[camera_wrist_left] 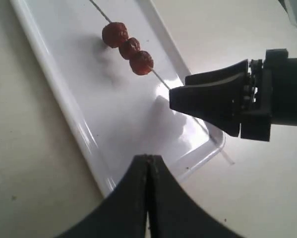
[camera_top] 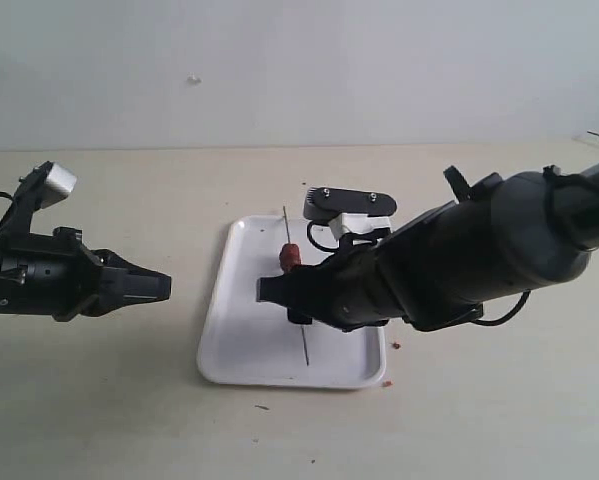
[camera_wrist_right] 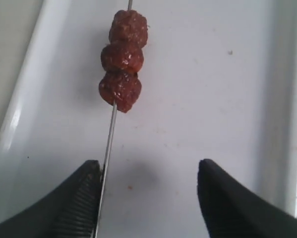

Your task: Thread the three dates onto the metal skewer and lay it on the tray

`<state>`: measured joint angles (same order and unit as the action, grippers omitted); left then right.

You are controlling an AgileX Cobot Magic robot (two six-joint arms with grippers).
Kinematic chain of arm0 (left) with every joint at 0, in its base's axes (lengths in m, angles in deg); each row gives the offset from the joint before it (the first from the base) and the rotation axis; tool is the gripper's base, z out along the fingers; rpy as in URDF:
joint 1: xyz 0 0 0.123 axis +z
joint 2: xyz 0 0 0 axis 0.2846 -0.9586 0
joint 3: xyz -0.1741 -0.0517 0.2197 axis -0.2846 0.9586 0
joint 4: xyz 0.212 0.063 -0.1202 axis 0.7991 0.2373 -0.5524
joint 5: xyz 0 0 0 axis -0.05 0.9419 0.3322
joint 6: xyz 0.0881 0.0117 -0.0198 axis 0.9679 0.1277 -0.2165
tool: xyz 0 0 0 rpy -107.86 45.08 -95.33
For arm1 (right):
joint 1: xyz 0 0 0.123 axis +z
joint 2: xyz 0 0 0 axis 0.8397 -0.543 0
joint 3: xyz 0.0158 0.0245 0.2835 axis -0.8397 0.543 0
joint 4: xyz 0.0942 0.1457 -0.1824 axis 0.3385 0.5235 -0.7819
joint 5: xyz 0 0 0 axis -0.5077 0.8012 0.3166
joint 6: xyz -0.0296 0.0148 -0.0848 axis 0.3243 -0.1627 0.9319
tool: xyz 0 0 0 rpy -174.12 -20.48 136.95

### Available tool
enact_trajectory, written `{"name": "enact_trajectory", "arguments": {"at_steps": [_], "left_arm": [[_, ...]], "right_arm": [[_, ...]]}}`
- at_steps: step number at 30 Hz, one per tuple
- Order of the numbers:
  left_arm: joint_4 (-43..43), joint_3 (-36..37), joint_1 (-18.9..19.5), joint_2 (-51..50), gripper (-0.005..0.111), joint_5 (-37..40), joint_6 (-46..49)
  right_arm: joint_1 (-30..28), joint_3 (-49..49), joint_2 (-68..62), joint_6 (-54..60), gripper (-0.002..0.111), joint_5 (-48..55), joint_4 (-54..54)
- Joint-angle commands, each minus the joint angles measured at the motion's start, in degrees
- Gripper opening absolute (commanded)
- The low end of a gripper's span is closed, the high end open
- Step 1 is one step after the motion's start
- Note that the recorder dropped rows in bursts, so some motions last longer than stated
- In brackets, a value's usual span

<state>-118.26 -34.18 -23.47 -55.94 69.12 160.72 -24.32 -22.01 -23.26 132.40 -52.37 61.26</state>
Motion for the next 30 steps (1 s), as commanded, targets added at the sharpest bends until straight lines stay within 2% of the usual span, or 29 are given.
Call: {"name": "enact_trajectory", "arguments": {"at_steps": [1,13,16,22,30], "left_arm": [[-0.09,0.33,0.03,0.59,0.000,0.35,-0.05],[-0.09,0.33,0.03,0.59,0.000,0.35,-0.05],[-0.09,0.33,0.03,0.59,0.000,0.35,-0.05],[-0.09,0.33,0.03,0.59,0.000,0.35,-0.05],[-0.09,0.33,0.03,0.59,0.000,0.35,-0.05]], "right_arm": [[0.16,0.11,0.60,0.67,0.067,-0.41,-0.41],[0.16,0.11,1.02,3.99,0.065,-1.47,-0.93],[0.16,0.11,2.07,5.69,0.052,-1.47,-0.93],[0.16,0.11,4.16,9.01,0.000,-1.33,-0.93],[0.16,0.11,4.72,11.63,0.000,-0.19,-0.93]]}}
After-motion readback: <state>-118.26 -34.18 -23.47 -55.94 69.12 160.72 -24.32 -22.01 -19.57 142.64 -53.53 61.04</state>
